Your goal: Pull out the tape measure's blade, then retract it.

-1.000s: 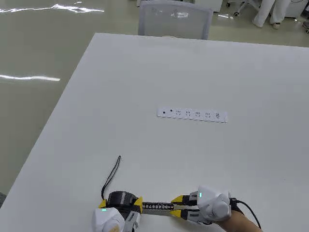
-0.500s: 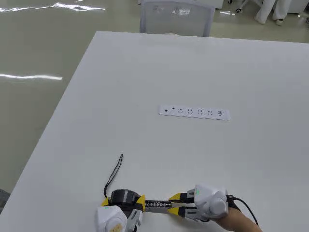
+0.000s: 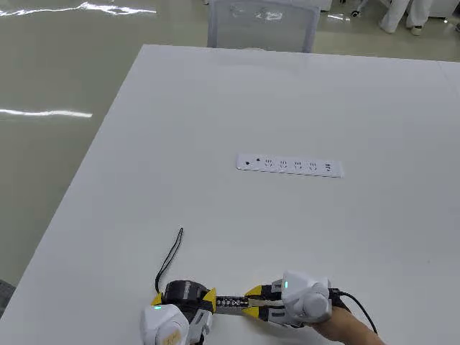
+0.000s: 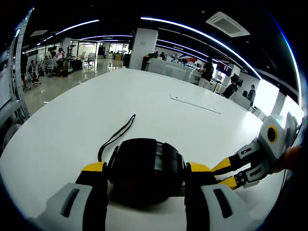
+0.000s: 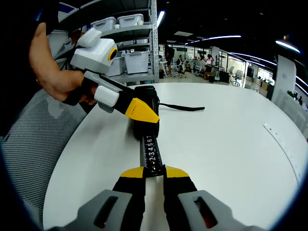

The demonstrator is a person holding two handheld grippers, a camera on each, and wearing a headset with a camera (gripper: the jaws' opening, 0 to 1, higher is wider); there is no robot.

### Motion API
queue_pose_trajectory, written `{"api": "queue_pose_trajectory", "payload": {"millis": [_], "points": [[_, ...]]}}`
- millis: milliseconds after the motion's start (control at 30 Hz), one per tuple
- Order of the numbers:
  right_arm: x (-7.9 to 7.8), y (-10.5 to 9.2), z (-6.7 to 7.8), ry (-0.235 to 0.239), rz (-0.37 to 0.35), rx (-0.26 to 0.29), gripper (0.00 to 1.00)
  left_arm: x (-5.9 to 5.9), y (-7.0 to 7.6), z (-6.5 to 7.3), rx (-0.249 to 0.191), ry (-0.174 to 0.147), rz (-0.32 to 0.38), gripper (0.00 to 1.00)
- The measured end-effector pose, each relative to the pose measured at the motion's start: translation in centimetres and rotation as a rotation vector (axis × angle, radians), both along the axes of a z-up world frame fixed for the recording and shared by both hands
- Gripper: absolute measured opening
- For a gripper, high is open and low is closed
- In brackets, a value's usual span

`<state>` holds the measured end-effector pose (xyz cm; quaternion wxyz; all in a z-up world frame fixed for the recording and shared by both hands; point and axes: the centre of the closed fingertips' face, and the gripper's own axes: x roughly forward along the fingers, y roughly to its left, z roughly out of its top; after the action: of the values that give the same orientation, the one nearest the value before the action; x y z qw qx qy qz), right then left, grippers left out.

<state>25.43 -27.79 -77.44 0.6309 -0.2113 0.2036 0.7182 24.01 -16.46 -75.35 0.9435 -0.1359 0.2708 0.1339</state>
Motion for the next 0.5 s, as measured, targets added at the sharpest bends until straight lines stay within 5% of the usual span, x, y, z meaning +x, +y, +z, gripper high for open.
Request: {"api": "queue_pose_trajectory", "payload": {"millis": [500], "points": [[-0.4, 1.7, 0.0, 0.0, 0.013, 0.009, 0.12, 0.1, 0.0, 0.1, -0.01, 0.001, 0.004, 0.61]]}}
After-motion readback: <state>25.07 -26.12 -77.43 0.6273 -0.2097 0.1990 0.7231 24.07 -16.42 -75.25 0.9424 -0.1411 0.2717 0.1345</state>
